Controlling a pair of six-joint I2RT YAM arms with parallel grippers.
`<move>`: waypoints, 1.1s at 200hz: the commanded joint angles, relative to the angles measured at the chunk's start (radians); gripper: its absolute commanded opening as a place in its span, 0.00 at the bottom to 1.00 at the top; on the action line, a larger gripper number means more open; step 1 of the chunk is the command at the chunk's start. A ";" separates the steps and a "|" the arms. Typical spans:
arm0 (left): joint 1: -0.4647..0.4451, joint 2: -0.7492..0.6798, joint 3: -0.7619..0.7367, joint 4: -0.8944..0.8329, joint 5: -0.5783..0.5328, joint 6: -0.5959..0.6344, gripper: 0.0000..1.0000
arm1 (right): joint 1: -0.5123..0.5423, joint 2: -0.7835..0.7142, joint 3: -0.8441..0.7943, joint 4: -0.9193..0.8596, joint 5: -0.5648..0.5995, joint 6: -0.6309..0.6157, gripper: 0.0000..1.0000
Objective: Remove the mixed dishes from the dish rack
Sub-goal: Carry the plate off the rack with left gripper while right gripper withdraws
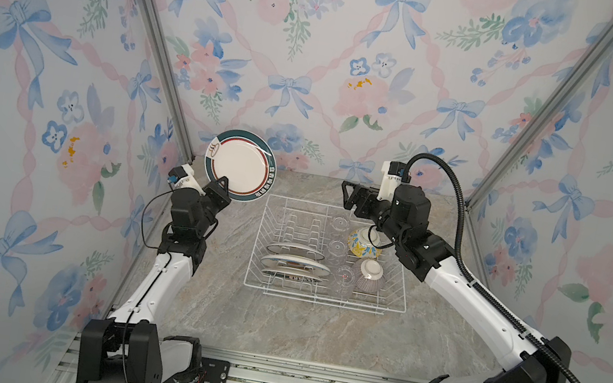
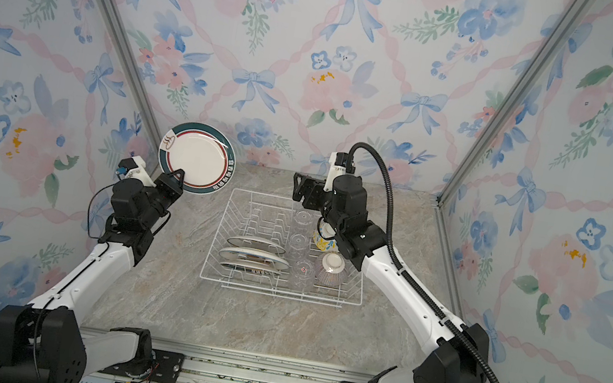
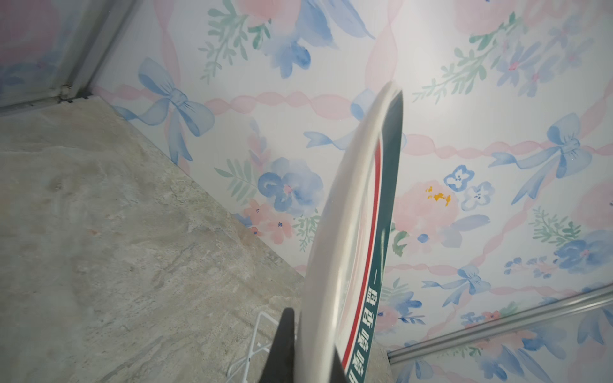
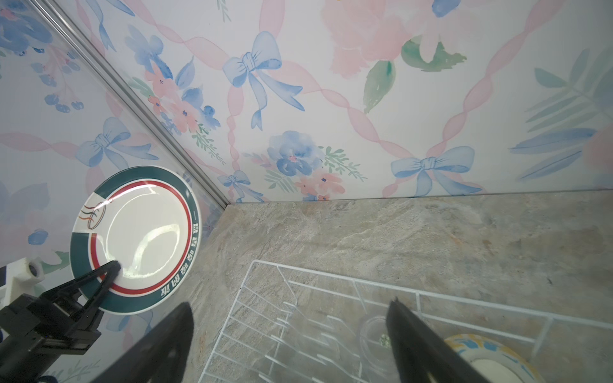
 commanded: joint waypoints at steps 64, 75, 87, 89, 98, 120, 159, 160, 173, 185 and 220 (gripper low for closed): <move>0.202 -0.106 -0.154 0.016 -0.051 -0.050 0.00 | -0.025 -0.068 -0.079 -0.113 0.077 -0.071 0.97; 0.204 -0.099 -0.172 0.018 -0.054 -0.059 0.00 | -0.037 -0.070 -0.087 -0.128 0.075 -0.058 0.97; 0.205 -0.087 -0.186 0.016 -0.049 -0.049 0.00 | -0.048 -0.077 -0.097 -0.138 0.070 -0.051 0.97; 0.205 -0.085 -0.189 0.016 -0.047 -0.047 0.00 | -0.049 -0.079 -0.100 -0.139 0.070 -0.052 0.97; 0.207 -0.079 -0.202 0.018 -0.050 -0.048 0.00 | -0.052 -0.088 -0.108 -0.144 0.071 -0.052 0.97; 0.210 -0.060 -0.232 0.017 -0.070 -0.048 0.00 | -0.056 -0.110 -0.123 -0.165 0.087 -0.066 0.97; 0.216 0.021 -0.233 0.018 -0.093 -0.044 0.00 | -0.065 -0.118 -0.133 -0.216 0.120 -0.077 0.97; 0.216 0.023 -0.232 0.018 -0.092 -0.043 0.00 | -0.065 -0.119 -0.133 -0.216 0.120 -0.078 0.97; 0.216 0.065 -0.219 0.017 -0.071 -0.032 0.00 | -0.066 -0.119 -0.138 -0.230 0.122 -0.076 0.97; 0.217 0.103 -0.207 0.018 -0.049 -0.022 0.00 | -0.067 -0.123 -0.146 -0.236 0.129 -0.070 0.97; 0.218 0.192 -0.188 0.017 -0.020 0.007 0.00 | -0.068 -0.127 -0.165 -0.254 0.141 -0.053 0.97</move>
